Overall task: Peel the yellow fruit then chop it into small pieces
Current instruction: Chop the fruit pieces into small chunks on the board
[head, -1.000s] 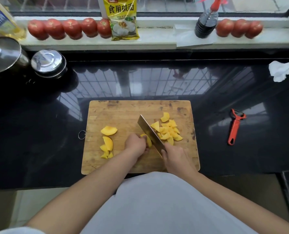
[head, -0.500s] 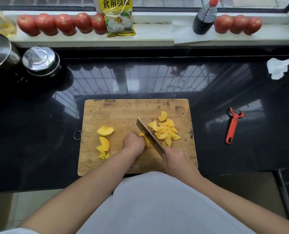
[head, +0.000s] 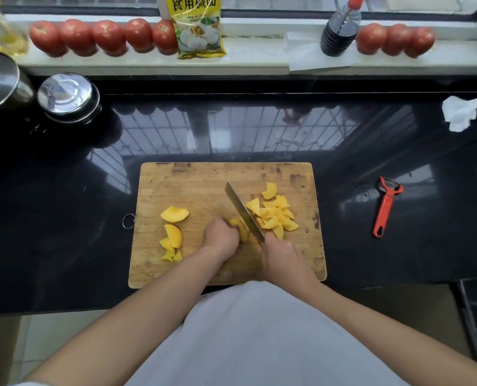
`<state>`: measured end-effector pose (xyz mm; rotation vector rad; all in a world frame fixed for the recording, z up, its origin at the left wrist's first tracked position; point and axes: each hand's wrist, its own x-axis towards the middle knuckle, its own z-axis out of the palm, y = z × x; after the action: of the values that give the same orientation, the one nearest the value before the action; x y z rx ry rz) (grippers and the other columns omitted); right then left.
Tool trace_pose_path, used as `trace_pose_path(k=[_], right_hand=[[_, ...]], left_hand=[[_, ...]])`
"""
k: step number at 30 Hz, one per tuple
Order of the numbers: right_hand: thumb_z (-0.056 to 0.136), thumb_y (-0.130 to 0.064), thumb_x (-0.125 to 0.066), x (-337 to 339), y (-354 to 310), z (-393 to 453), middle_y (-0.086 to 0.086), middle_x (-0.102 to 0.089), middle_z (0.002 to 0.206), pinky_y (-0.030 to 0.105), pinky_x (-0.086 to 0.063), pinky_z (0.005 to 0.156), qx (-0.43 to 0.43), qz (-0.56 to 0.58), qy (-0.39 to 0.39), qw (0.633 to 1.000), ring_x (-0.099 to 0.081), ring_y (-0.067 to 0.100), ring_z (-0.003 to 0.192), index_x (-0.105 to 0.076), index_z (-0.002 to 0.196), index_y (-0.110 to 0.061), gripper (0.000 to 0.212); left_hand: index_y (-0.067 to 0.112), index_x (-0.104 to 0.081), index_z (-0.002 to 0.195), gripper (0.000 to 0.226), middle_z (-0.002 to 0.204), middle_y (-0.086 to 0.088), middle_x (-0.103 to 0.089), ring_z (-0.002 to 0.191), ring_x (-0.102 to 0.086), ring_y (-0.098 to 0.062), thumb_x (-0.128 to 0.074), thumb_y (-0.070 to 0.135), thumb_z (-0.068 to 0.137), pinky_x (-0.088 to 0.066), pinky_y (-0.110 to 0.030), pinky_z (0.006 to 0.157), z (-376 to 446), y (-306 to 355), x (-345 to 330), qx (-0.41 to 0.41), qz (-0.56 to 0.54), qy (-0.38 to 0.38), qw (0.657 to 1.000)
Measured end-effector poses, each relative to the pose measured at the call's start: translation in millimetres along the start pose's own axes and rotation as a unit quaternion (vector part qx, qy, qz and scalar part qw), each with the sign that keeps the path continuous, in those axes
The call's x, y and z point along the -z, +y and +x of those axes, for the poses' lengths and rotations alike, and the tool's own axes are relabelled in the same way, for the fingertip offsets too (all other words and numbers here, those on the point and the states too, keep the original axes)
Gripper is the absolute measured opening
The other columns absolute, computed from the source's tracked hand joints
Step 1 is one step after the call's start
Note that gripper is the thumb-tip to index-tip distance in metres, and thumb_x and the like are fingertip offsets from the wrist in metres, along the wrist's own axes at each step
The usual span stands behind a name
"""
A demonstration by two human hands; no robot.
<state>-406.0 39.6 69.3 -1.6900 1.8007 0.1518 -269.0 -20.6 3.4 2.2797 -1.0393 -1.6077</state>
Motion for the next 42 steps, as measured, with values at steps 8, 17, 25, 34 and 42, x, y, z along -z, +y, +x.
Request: trace_pose_path(k=[8, 17, 25, 34, 42], right_hand=[[0.106, -0.020, -0.039, -0.4, 12.2, -18.0, -0.003, -0.053, 0.084, 0.036, -0.050, 0.067, 0.008, -0.054, -0.064, 0.996, -0.059, 0.023, 0.081, -0.050, 0.106, -0.020, 0.011], [0.105, -0.015, -0.037, 4.3, -1.5, -13.1, 0.001, -0.055, 0.089, 0.037, -0.045, 0.067, 0.014, -0.062, -0.084, 0.994, -0.059, 0.026, 0.083, -0.045, 0.102, -0.018, 0.009], [0.106, -0.018, -0.039, -5.7, -2.7, -4.1, 0.001, -0.058, 0.079, 0.043, -0.056, 0.064, -0.002, -0.012, 0.007, 1.000, -0.061, 0.022, 0.071, -0.045, 0.093, -0.020, 0.014], [0.103, -0.010, -0.037, -2.3, 7.3, -24.0, 0.009, -0.065, 0.093, 0.044, -0.053, 0.072, 0.020, -0.071, -0.058, 0.996, -0.065, 0.034, 0.085, -0.046, 0.103, -0.015, 0.010], [0.104, -0.014, -0.038, -1.0, 7.2, -25.5, 0.000, -0.053, 0.081, 0.037, -0.048, 0.066, 0.014, -0.077, -0.077, 0.994, -0.062, 0.026, 0.082, -0.043, 0.101, -0.018, 0.008]], left_hand=[[0.027, -0.055, 0.088, 0.012, 0.103, -0.009, -0.069, 0.093, -0.072, -0.035, -0.052, 0.028, 0.099, -0.062, -0.049, 0.086, 4.0, -0.9, -4.6, -0.021, 0.008, 0.020, 1.000], [0.020, -0.066, 0.099, 0.016, 0.104, -0.010, -0.071, 0.091, -0.071, -0.036, -0.053, 0.028, 0.094, -0.063, -0.048, 0.083, 2.2, 3.0, -2.5, -0.015, 0.006, 0.016, 1.000], [0.014, -0.061, 0.093, 0.011, 0.090, -0.012, -0.074, 0.082, -0.074, -0.031, -0.054, 0.019, 0.099, -0.064, -0.048, 0.081, 0.0, -3.0, 1.1, -0.024, 0.010, 0.008, 1.000], [0.019, -0.064, 0.087, 0.016, 0.091, -0.013, -0.075, 0.086, -0.074, -0.038, -0.052, 0.027, 0.094, -0.063, -0.051, 0.081, 1.4, -3.8, 0.4, -0.039, 0.010, 0.003, 0.999], [0.011, -0.070, 0.092, 0.021, 0.092, -0.016, -0.076, 0.080, -0.076, -0.036, -0.051, 0.016, 0.097, -0.065, -0.050, 0.075, 2.2, -0.9, 3.9, -0.020, -0.026, -0.018, 0.999]])
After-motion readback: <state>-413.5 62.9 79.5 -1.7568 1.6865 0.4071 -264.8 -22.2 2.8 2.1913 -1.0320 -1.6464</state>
